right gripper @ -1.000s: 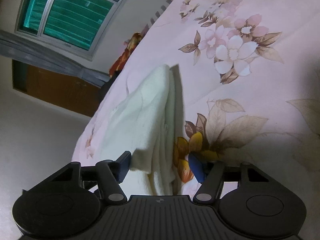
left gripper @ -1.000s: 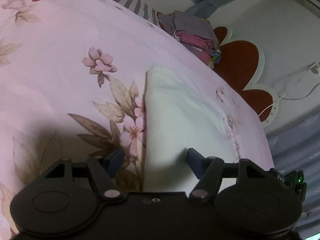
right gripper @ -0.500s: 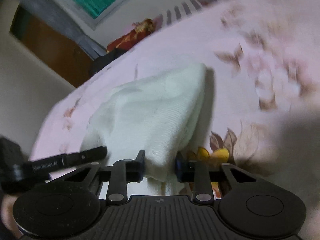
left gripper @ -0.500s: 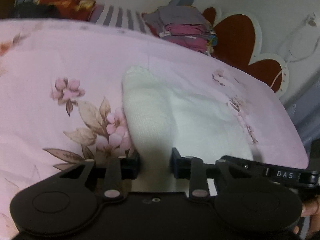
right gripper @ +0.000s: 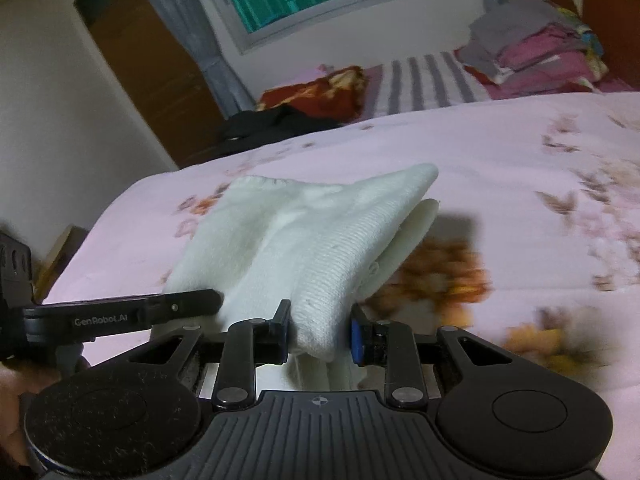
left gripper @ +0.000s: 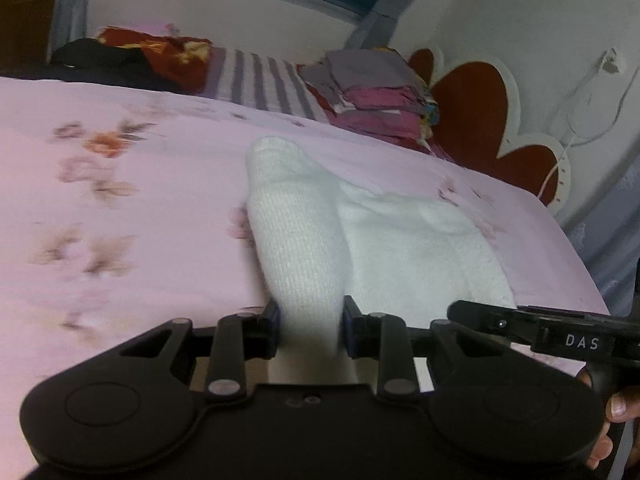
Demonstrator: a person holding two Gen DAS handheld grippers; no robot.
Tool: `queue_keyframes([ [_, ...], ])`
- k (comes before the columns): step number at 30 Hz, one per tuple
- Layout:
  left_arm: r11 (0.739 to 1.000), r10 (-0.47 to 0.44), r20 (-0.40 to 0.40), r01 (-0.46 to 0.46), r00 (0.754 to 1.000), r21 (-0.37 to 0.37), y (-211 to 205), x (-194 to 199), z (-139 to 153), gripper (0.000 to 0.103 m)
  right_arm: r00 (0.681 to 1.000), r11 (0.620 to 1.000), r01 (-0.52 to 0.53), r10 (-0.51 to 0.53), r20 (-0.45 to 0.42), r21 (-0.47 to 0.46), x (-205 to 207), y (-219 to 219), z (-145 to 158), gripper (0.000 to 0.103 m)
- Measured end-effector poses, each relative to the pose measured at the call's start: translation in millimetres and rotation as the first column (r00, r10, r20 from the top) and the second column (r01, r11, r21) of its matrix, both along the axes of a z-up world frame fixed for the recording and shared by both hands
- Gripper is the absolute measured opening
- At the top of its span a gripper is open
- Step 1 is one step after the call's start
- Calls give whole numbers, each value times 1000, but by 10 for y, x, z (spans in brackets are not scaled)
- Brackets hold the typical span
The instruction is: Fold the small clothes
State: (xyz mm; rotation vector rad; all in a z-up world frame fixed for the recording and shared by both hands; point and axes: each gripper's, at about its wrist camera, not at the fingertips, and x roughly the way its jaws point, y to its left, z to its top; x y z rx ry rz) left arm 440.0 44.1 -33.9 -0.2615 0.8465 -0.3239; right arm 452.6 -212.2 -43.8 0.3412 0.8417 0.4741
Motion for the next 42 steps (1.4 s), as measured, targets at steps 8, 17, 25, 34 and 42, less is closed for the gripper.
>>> queue_keyframes([
  [8, 999, 40, -16, -40, 999, 13, 869, -195, 64, 28, 998, 998, -61, 61, -2, 15, -72, 946, 54, 28],
  [17, 1000, 6, -61, -6, 998, 5, 1430, -165, -128, 28, 999, 999, -38, 39, -26, 33, -154, 1598, -113, 28],
  [25, 985, 20, -146, -44, 989, -167, 1716, -85, -726, 59, 983, 998, 49, -43, -180, 33, -11, 1511, -708, 28],
  [34, 960, 5, -65, -23, 998, -279, 1954, 243, -704, 55, 975, 969, 150, -113, -191, 195, 175, 1229, -689, 57],
  [42, 939, -87, 35, 94, 996, -332, 1882, 559, -800, 37, 970, 953, 171, -119, -211, 251, 637, 1226, -915, 34],
])
